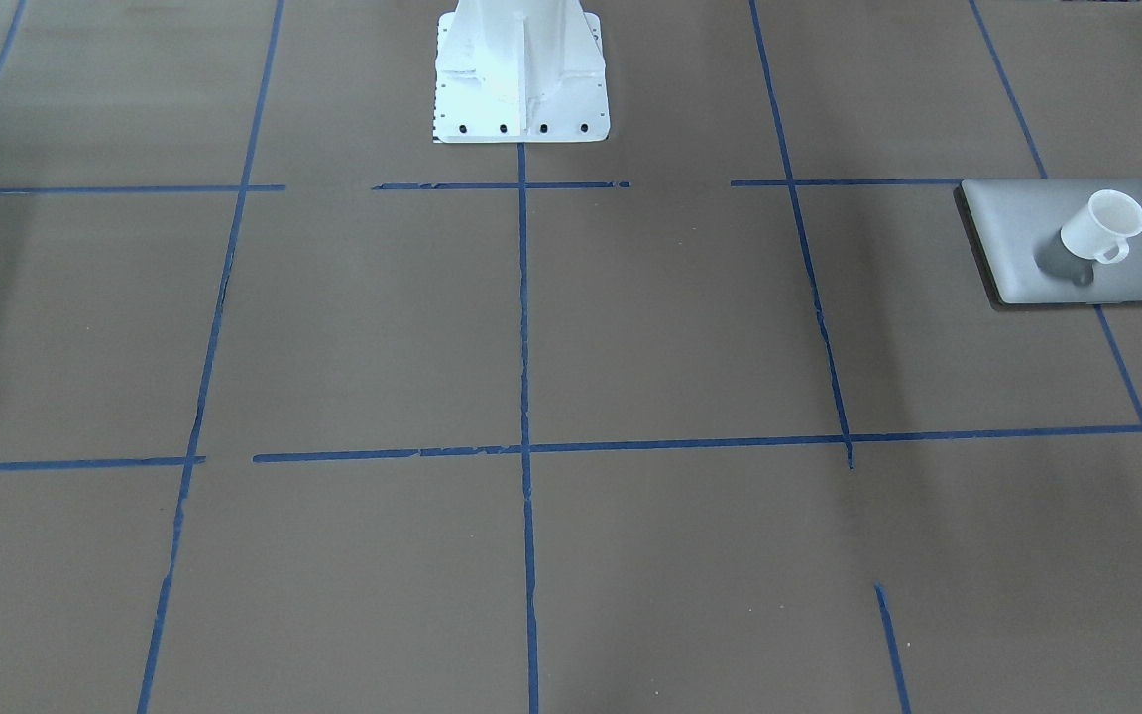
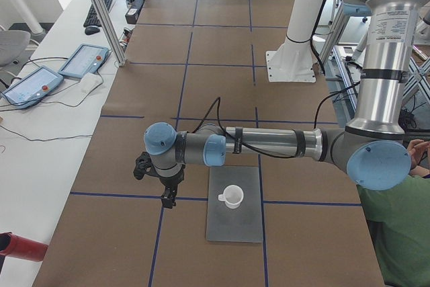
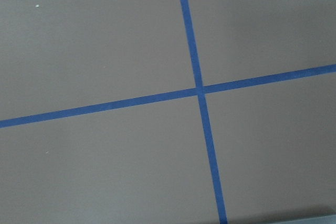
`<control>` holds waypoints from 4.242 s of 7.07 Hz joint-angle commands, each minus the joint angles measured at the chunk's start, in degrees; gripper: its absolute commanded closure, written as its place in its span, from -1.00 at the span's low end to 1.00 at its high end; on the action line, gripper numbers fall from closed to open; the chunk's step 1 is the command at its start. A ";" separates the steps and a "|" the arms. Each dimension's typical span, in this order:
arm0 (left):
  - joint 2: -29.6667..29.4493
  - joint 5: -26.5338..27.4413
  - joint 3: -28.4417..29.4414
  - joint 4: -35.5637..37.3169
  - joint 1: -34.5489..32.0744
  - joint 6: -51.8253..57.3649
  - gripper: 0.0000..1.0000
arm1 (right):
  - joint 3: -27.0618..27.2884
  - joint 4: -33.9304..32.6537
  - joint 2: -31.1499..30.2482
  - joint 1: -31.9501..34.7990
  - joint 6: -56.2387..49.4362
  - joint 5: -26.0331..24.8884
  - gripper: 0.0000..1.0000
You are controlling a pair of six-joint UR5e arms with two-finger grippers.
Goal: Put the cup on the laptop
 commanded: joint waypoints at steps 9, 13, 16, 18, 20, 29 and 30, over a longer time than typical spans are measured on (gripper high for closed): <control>4.44 -5.30 -3.76 1.59 -3.77 -5.22 -1.00 | 0.00 0.00 0.00 0.00 0.00 0.00 -1.00; 4.70 -4.95 -3.32 -1.55 -0.19 -11.61 -1.00 | 0.00 0.00 0.00 0.00 0.00 0.00 -1.00; 5.41 -4.95 -3.06 -2.19 -0.08 -11.63 -1.00 | 0.00 0.00 0.00 0.00 0.00 0.00 -1.00; 5.58 -4.86 -3.14 -2.19 -0.26 -11.81 -1.00 | 0.00 0.00 0.00 0.00 0.00 0.00 -1.00; 6.37 -4.86 -3.14 -2.10 -0.26 -11.63 -1.00 | 0.00 0.00 0.00 0.00 0.00 0.00 -1.00; 6.28 -4.95 -2.97 -2.10 -0.43 -11.63 -1.00 | 0.00 0.00 0.00 0.00 0.00 0.00 -1.00; 6.20 -4.95 -2.88 -2.10 -0.43 -11.63 -1.00 | 0.00 0.00 0.00 0.00 0.00 0.00 -1.00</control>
